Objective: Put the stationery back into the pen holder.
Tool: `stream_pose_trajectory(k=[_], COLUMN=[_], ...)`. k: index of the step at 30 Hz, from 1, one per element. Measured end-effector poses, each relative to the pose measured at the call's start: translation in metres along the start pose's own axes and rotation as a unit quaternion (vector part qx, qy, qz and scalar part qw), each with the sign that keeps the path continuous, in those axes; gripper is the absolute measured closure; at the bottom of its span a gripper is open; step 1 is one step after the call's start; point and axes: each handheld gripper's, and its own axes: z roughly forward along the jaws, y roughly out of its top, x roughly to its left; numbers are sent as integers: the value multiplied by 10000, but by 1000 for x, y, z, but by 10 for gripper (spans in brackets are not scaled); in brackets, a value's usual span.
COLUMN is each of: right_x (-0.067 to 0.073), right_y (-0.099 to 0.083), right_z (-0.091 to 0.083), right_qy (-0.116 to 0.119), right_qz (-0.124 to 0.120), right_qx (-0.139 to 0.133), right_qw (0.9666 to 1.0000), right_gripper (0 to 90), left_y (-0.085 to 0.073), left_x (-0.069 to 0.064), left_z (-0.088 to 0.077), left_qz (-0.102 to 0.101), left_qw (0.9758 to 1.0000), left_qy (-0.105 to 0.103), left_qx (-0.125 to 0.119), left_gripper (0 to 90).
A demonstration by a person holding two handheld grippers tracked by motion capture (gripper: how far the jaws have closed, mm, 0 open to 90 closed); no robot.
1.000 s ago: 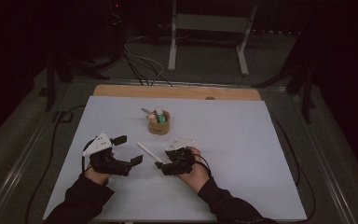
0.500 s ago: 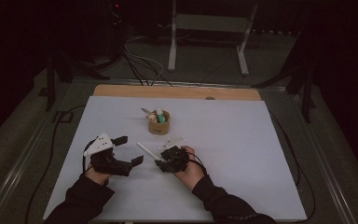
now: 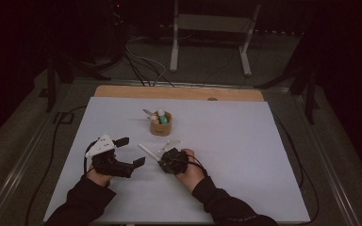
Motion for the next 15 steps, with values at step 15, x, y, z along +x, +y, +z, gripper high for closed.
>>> stream_pose_trajectory(k=[15], right_x=[-10], right_y=[7], right_z=[-19], right_qy=[276], right_qz=[42], right_qx=[-68], right_qw=[9996], right_gripper=[784], left_y=[0], left_x=[-2], left_z=[1], left_qz=[103], left_qw=[9999], left_qy=[-10], left_qx=[65], left_gripper=[5])
